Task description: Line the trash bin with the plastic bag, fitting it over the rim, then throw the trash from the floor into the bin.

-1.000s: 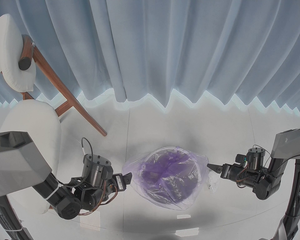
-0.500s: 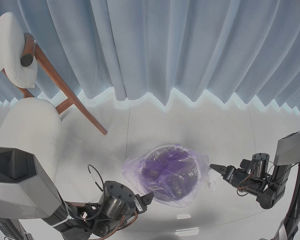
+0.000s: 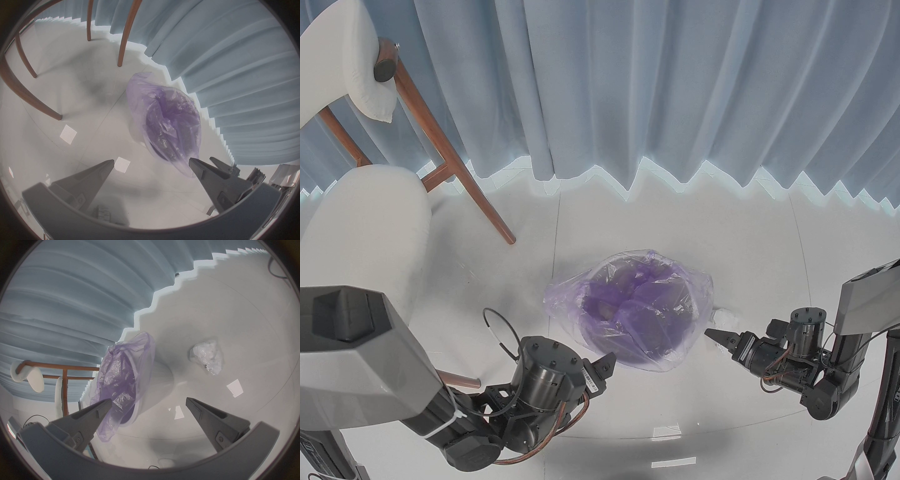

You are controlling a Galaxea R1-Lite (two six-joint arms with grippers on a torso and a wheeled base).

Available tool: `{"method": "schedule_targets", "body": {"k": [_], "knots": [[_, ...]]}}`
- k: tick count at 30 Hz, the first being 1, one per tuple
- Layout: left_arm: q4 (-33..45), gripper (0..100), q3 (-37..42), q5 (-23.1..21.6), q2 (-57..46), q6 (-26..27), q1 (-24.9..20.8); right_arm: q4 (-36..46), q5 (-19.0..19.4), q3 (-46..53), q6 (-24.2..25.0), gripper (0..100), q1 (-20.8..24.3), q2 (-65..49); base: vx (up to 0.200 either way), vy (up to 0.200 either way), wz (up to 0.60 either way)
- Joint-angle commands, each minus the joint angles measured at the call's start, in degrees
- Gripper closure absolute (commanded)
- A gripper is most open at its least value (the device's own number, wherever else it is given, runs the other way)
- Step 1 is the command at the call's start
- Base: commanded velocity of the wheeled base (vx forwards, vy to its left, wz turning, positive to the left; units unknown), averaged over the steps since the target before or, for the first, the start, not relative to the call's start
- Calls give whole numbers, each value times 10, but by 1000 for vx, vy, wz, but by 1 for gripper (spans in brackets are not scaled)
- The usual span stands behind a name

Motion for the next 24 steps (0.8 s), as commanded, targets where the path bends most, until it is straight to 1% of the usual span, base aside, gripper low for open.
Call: {"method": "schedule_targets", "body": {"k": [1,3,4,5,6,7,11,16,22,23,24], "knots": [[-1,0,-43,-2,41,2,12,-9,0,-35,22,0,1,38,0,0,0],[-1,0,-53,-6,45,2,19,-9,0,-44,26,0,0,40,0,0,0],[0,0,-72,-20,56,2,28,-8,-2,-57,29,0,0,45,0,0,0],[0,0,-72,-20,56,2,28,-8,-2,-57,29,0,0,45,0,0,0],[0,0,-82,-30,65,2,34,-7,-4,-60,30,0,1,46,0,0,0],[0,0,-104,-34,79,2,45,-7,-6,-64,32,0,9,47,0,0,0],[7,0,-147,-34,101,2,62,-6,-6,-72,32,0,22,50,0,0,0],[7,0,-174,-34,112,2,64,-6,-13,-83,32,0,30,61,0,0,0],[9,0,-177,-34,109,7,60,-6,-17,-83,32,0,36,61,0,0,0],[9,100,-176,-34,107,7,59,-6,-18,-83,32,0,36,61,0,0,0],[9,100,-176,-33,107,8,58,-6,-20,-82,32,0,36,61,0,0,0]]}}
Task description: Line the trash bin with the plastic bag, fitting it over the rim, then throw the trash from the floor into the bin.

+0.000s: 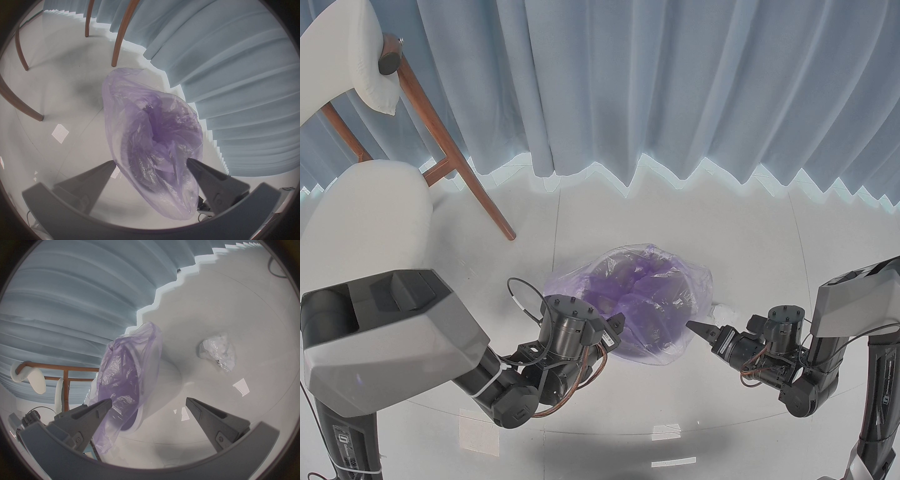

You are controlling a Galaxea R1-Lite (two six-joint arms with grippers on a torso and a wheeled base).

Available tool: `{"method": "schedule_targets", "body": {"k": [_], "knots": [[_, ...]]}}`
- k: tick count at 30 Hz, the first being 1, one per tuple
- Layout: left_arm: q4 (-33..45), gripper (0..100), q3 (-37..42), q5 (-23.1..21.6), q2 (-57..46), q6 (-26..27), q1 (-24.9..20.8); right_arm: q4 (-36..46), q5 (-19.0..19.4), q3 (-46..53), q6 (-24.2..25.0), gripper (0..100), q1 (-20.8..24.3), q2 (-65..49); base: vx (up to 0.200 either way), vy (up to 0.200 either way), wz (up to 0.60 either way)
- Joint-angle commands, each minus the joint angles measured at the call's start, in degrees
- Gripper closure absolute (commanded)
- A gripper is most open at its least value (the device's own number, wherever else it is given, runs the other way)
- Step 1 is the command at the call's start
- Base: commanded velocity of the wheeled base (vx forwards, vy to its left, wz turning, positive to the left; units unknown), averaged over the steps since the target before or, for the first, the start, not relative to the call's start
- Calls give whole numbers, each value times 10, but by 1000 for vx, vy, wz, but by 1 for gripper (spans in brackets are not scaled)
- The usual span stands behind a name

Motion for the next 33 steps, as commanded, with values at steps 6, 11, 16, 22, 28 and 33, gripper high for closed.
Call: {"method": "schedule_targets", "body": {"k": [6,11,16,22,28,33], "knots": [[0,100,21,5,-10,2,-8,-2,-17,2,0,0,7,-3,0,0,0],[-2,100,57,10,-27,2,-16,20,-19,13,56,0,26,-37,0,0,0],[-2,100,69,12,-34,1,-28,37,-19,5,120,0,44,-45,0,0,0],[-3,100,67,19,-29,2,-38,40,-19,-14,125,0,72,-30,0,0,0],[-5,100,67,19,-28,2,-45,88,-19,-65,125,0,72,-31,0,0,0],[-4,100,68,22,-31,2,-42,121,-19,-103,129,100,71,-23,0,0,0]]}}
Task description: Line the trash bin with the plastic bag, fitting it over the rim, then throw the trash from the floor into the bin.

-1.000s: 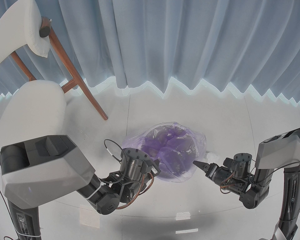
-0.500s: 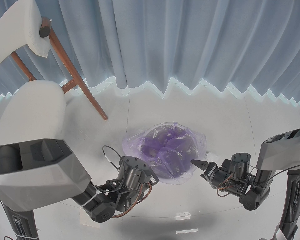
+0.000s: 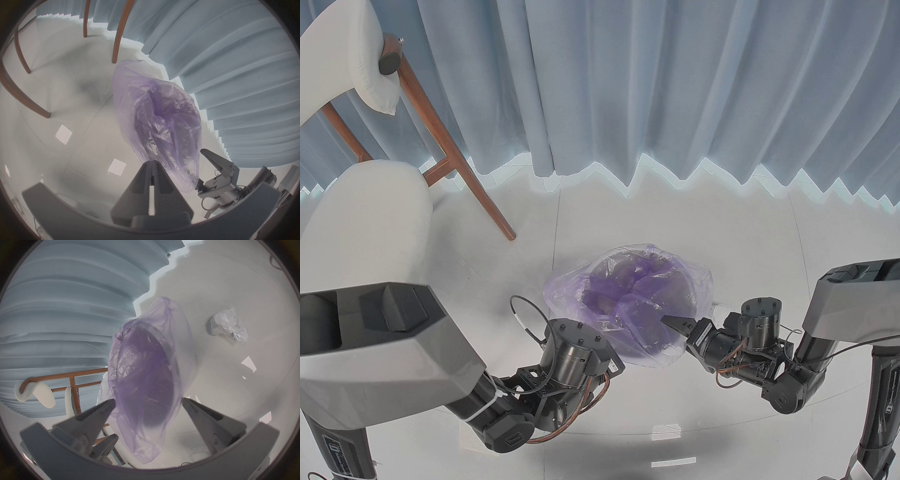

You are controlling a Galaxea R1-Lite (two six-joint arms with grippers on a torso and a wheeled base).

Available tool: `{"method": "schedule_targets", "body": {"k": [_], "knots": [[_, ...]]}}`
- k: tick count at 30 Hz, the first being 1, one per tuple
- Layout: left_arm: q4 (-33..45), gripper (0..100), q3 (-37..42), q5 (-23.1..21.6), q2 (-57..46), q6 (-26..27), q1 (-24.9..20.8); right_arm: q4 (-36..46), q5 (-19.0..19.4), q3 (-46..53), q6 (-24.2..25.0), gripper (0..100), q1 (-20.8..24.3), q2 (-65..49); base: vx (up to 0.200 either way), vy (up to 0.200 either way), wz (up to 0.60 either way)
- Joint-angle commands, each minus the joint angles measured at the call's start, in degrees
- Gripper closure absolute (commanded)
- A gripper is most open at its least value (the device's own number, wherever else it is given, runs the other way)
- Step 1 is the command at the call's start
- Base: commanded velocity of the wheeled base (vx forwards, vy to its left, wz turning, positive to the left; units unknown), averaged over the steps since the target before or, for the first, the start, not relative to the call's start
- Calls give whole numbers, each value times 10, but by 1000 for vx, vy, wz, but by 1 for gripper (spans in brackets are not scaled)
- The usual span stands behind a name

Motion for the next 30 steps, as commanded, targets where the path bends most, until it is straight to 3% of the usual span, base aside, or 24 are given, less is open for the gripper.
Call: {"method": "schedule_targets", "body": {"k": [1,18,24,30], "knots": [[0,100,0,4,-2,0,3,14,0,-36,2,100,-1,14,0,0,0],[-1,100,14,15,-13,0,6,15,-7,-10,0,100,0,8,0,0,0],[-3,100,10,16,-10,0,6,19,-44,9,-5,100,1,8,0,0,0],[-4,100,7,16,-6,1,-1,34,-57,13,-16,100,-7,38,0,0,0]]}}
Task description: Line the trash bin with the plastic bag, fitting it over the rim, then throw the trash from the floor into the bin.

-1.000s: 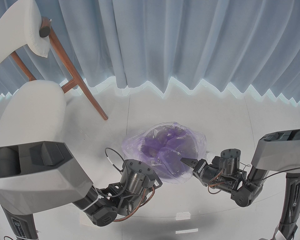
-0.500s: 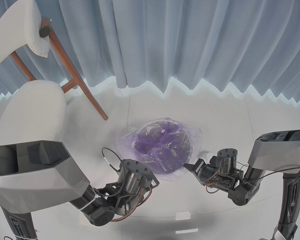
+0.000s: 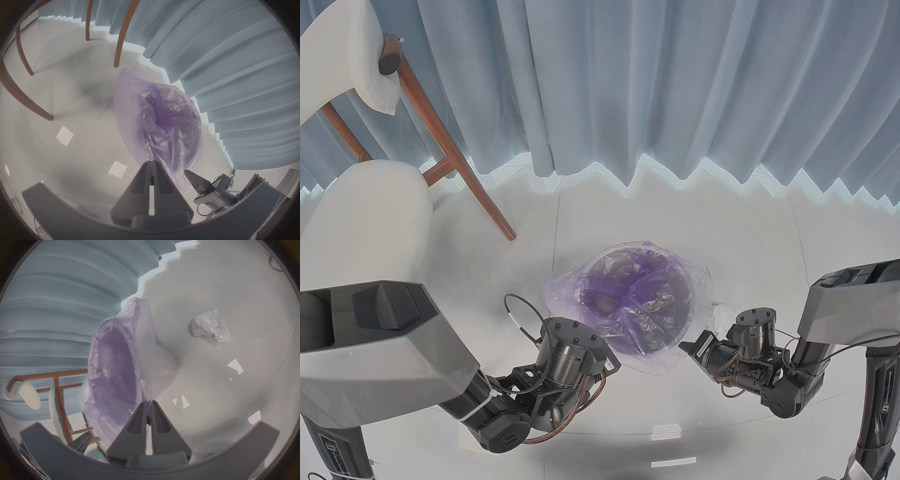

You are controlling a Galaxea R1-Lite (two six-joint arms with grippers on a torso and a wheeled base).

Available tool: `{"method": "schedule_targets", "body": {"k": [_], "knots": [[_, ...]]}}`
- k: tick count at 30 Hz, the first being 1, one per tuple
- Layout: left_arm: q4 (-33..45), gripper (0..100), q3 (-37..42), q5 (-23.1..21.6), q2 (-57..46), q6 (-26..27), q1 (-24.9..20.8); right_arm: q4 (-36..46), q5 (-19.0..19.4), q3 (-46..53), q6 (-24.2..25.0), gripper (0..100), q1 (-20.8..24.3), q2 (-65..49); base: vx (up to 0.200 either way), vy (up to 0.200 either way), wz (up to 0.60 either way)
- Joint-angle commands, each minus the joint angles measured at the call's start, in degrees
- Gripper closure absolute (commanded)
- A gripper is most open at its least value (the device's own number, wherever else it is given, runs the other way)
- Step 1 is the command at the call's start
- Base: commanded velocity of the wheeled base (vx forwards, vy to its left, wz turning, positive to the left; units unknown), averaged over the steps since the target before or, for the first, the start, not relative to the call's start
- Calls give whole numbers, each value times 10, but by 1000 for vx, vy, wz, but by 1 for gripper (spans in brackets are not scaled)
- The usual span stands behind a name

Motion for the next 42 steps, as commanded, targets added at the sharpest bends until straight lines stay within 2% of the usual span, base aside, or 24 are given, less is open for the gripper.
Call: {"method": "schedule_targets", "body": {"k": [1,13,17,22,23,24,26,30,32,37,38,41,42], "knots": [[-2,100,-2,4,8,0,-7,1,-25,-2,-5,100,-6,26,0,0,0],[5,100,-2,13,11,2,-7,14,-31,-1,-34,100,0,-8,0,0,0],[4,100,-2,25,34,23,-2,30,-33,11,-44,100,8,8,0,0,0],[6,100,4,26,33,33,-1,18,-54,22,-118,100,16,44,0,0,0],[6,100,4,26,33,33,-1,18,-54,22,-118,100,16,44,0,0,0],[5,100,7,26,32,33,-2,-12,-56,24,-145,100,20,63,0,0,0],[5,100,7,25,32,33,-5,-46,-55,26,-161,100,20,72,0,0,0],[4,100,-2,25,36,41,-1,-61,-55,26,-170,100,21,78,0,0,0],[4,100,-16,26,35,62,10,-62,-55,29,-170,100,21,77,0,0,0],[-2,100,18,32,-1,67,18,-63,-55,32,-168,100,21,79,0,0,0],[-3,0,26,31,-14,67,19,-63,-55,32,-167,100,21,79,0,0,0],[-1,0,41,26,-40,70,22,-63,-55,31,-166,100,21,79,0,0,0],[0,0,48,17,-49,86,30,-64,-55,32,-166,100,21,79,0,0,0]]}}
